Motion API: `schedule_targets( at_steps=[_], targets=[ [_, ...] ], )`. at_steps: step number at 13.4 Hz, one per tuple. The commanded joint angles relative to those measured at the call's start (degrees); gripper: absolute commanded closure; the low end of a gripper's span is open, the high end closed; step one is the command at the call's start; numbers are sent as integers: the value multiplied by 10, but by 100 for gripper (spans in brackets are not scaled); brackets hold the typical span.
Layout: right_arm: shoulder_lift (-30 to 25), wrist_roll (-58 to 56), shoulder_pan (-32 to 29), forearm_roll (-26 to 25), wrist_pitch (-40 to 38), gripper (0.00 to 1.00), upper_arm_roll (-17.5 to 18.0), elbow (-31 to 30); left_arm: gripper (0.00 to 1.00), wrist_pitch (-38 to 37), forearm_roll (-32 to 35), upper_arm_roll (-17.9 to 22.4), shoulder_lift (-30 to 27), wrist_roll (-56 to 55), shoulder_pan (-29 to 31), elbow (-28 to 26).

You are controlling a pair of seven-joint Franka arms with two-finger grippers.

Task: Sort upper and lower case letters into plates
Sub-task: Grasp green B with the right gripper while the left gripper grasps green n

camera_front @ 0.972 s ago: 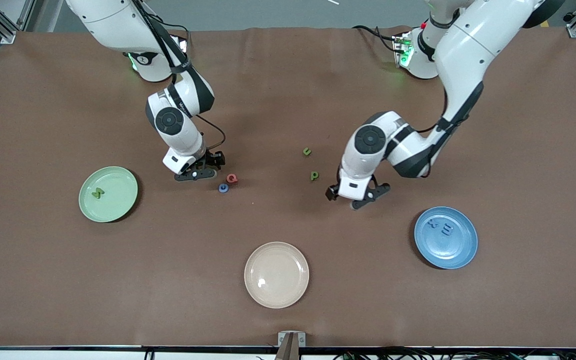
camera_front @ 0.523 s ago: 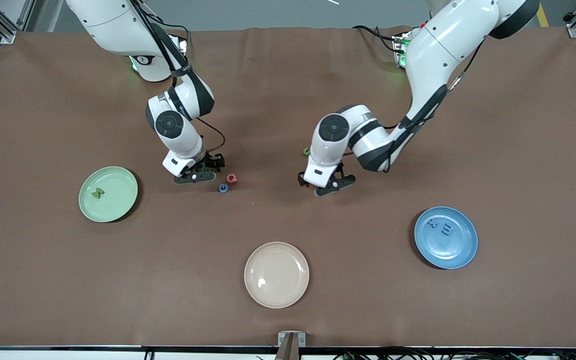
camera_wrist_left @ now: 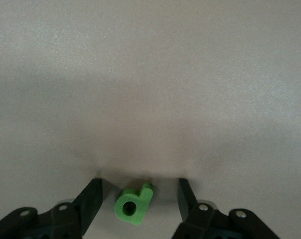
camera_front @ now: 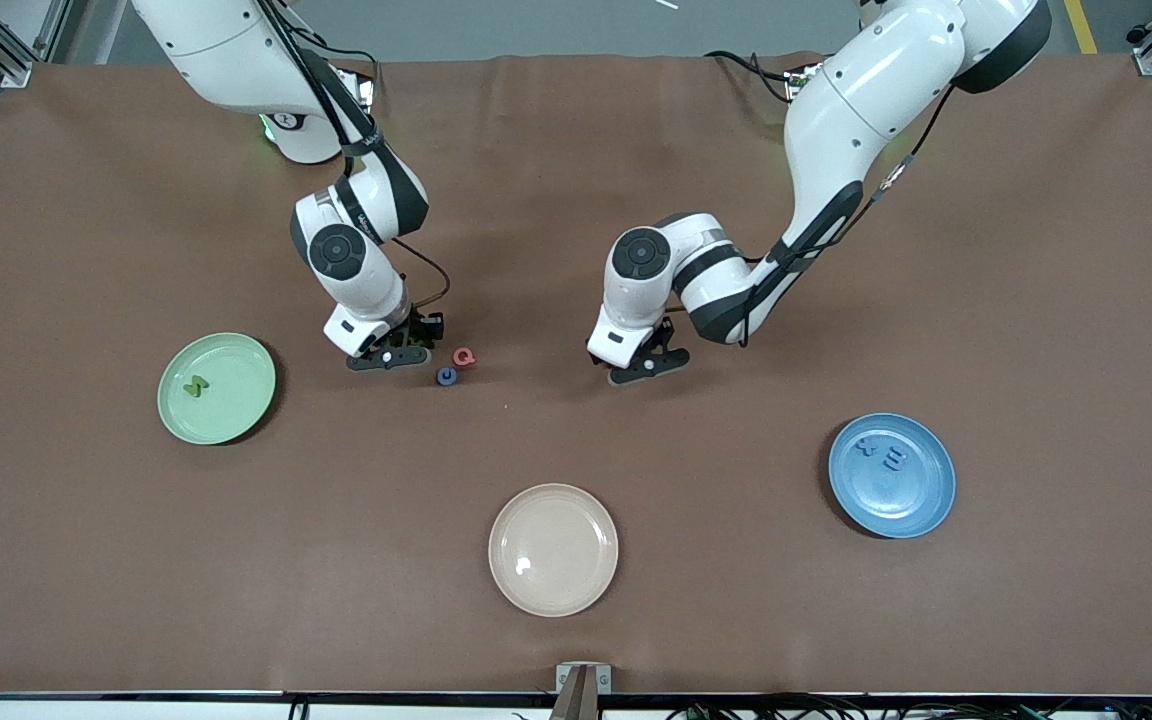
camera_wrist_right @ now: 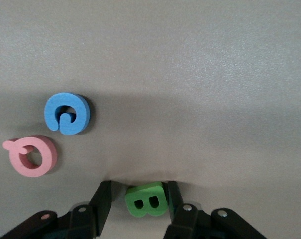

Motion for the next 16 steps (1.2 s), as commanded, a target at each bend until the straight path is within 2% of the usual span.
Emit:
schedule_targets(
  at_steps=[1, 2, 5, 7, 9, 10, 12, 14, 16],
  targets=[
    [6, -4, -10, -2, 4, 61, 2, 0, 44, -5, 13, 0, 8, -2, -6, 8],
    [6, -4, -11, -2, 4, 66, 2, 0, 50, -7, 12, 0, 6, -4, -13, 8],
    [6, -4, -11, -2, 1, 75, 2, 0, 82, -9, 12, 1, 6, 0, -15, 7],
    [-1, -6, -10, -2, -5, 77, 2, 0, 98, -9, 12, 1, 2, 1, -11, 8],
    [-18, -7, -10, -2, -22, 78, 2, 1, 99, -10, 13, 3, -5, 2, -2, 14],
    [-35, -9, -10, -2, -54, 79, 2, 11, 99, -10, 15, 16, -16, 4, 6, 20],
    [-71, -56, -26, -2, -191, 79, -11, 55, 99, -44, 17, 31, -42, 26, 27, 35],
    [-96, -133, -78, -2, -286, 79, -15, 91, 99, -86, 26, 38, -56, 38, 60, 55],
    [-111, -261, -154, -2, -296, 79, -15, 89, 100, -88, 31, 39, -55, 67, 116, 78]
  ],
)
